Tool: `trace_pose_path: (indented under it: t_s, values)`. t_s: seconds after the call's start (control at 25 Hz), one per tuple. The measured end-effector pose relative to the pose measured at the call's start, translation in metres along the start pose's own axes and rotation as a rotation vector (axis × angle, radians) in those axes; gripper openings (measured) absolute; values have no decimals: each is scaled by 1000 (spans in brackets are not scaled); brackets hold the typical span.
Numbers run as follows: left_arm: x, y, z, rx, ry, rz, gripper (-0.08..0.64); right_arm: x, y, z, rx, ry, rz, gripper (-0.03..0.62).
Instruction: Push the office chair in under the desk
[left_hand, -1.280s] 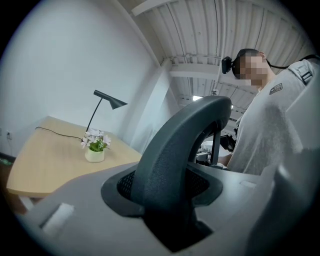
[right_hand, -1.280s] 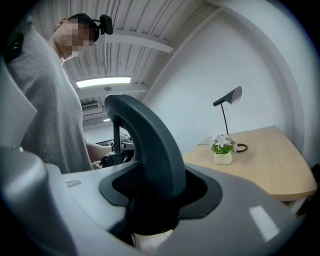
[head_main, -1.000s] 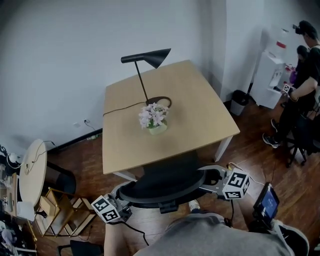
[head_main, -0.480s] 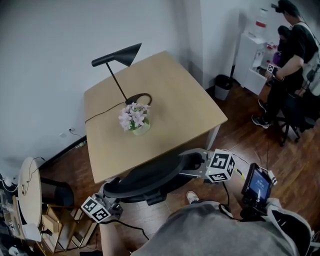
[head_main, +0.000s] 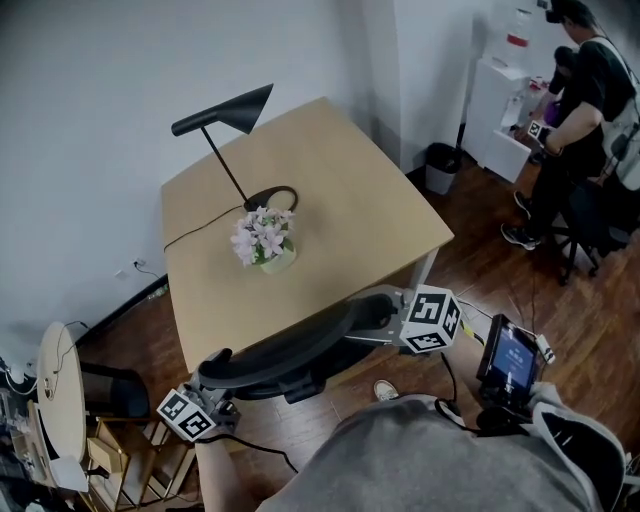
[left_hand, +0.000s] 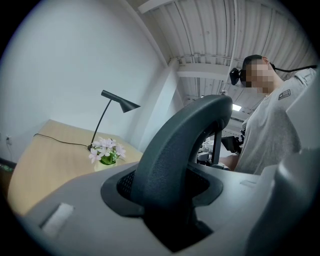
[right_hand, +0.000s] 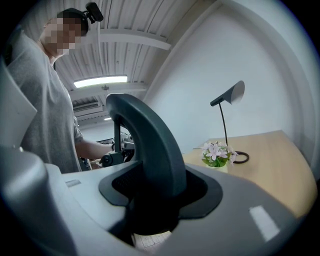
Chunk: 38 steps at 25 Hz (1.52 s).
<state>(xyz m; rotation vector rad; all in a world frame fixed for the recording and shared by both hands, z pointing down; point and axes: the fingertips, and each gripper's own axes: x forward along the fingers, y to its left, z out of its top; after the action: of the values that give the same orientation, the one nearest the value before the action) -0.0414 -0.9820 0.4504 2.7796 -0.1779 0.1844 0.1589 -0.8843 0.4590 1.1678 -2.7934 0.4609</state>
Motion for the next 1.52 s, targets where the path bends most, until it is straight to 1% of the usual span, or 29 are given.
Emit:
trace_pose_path:
  t_s: [0.08, 0.24, 0.44, 0.52, 0.64, 0.72, 0.76, 0.92, 1.08, 1.16, 1.28, 1.4, 1.52]
  values:
    - [-5, -2, -2, 5, 0, -1, 202, 1, 6, 0, -7, -2, 4, 227]
    - [-5, -1, 0, 7, 1, -4, 202, 3, 6, 2, -16, 0, 6, 230]
    - [-8, -2, -3, 13, -5, 10, 206, 3, 7, -1, -24, -6, 0, 232]
    - [-5, 3, -2, 19, -9, 29, 218, 3, 2, -1, -26, -9, -1, 234]
    - [-5, 4, -5, 30, -26, 67, 259, 1, 1, -5, -34, -14, -8, 238]
    - [-6, 3, -4, 36, -47, 99, 298, -2, -1, -6, -52, -23, -38, 245]
    - [-8, 5, -1, 40, -63, 119, 305, -4, -4, -5, -64, -31, -62, 251]
    - [-25, 13, 17, 56, -131, 214, 310, -20, -17, 5, -81, -75, -168, 259]
    - [-57, 10, 18, 26, -206, 297, 308, -46, -13, 9, -83, -114, -283, 259]
    - [-71, 1, 10, 1, -236, 325, 285, -58, -2, 6, -80, -126, -326, 258]
    - [-83, -26, -10, -32, -244, 330, 202, -71, 28, -6, -69, -127, -356, 234]
    - [-87, -56, -30, -47, -227, 319, 114, -75, 65, -18, -62, -126, -360, 177]
    - [-87, -84, -45, -44, -202, 302, 22, -80, 99, -26, -67, -126, -375, 115]
